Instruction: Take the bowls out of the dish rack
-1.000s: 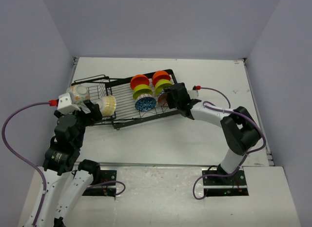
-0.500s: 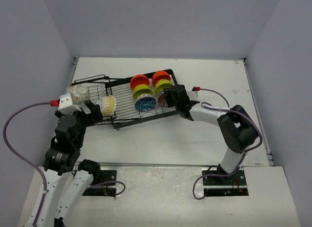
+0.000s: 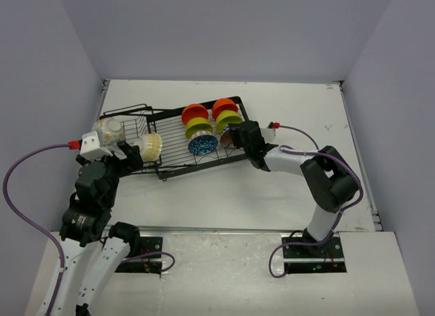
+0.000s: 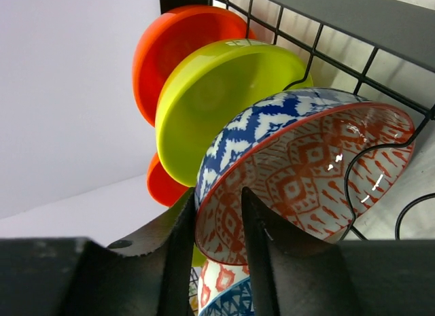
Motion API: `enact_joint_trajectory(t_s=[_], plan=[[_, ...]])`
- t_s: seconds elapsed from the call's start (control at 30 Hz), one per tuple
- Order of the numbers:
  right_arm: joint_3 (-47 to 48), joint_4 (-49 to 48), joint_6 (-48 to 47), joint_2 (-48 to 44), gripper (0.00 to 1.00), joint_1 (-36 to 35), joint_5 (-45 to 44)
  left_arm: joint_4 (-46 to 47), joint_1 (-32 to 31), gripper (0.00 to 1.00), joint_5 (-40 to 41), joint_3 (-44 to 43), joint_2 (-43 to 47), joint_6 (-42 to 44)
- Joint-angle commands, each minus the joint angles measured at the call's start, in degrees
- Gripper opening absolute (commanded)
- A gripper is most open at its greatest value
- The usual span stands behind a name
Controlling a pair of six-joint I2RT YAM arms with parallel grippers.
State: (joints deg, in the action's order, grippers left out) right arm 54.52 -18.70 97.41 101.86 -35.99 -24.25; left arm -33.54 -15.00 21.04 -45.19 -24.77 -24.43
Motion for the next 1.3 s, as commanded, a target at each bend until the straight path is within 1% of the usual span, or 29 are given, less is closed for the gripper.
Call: enact_joint_trajectory(t_s=[0.0,0.3,0.37,0.4,0.57,0.77,0.87,0.9,0.97,1.0,1.07,1.17,1.27], plan=[[-1.52,-1.51,-0.46,0.35,0.33,-0.05,-3.17,2.43,0.5,1.0,-1.09,0.19,0.6,1.05],[-3.9,-5.38,-0.46,-0.7,0.22,-0.05,-3.35,2.69,0.41,1.0,-1.61,0.36,0.17,1.31],[-5.03,-7.31,-0.72,-0.88,0.17,-0.05,-3.08,2.69,0.41,1.0,-1.53,0.19,0.52,1.31],[-5.47,-9.14,-0.73,-1.23,0.12,-0.05,-3.08,2.6,0.41,1.0,-1.44,0.28,0.6,1.31],[-7.76,-11.8,-1.34,-2.46,0.0,-0.14,-3.35,2.95,0.41,1.0,-1.44,0.45,1.84,1.31],[-9.87,-16.19,-4.32,-4.48,0.0,-0.05,-4.14,2.87,0.5,1.0,-1.53,0.36,1.4,1.4],[-11.45,-21.71,-7.65,-5.18,0.0,-0.14,-3.79,2.87,0.41,1.0,-1.44,0.37,1.48,1.31],[-12.06,-27.04,-8.97,-5.1,0.0,-0.05,-3.53,2.87,0.5,1.0,-1.44,0.37,1.57,1.4],[-13.82,-33.3,-13.71,-4.66,0.0,-0.05,-2.91,2.78,0.41,1.0,-1.44,0.37,1.48,1.4],[-14.35,-38.03,-15.65,-4.48,0.0,-0.05,-1.78,2.86,0.41,1.0,-1.52,0.37,1.48,1.4],[-14.62,-42.36,-17.07,-4.31,0.0,-0.14,-0.19,2.87,0.41,1.0,-1.53,0.37,1.4,1.4],[-14.62,-46.5,-19.0,-4.48,0.0,-0.13,3.33,2.86,0.5,1.0,-1.44,0.37,1.48,1.4],[-13.92,-47.13,-21.02,-5.18,0.0,-0.05,5.26,2.87,0.41,1.0,-1.44,0.37,1.57,1.31]])
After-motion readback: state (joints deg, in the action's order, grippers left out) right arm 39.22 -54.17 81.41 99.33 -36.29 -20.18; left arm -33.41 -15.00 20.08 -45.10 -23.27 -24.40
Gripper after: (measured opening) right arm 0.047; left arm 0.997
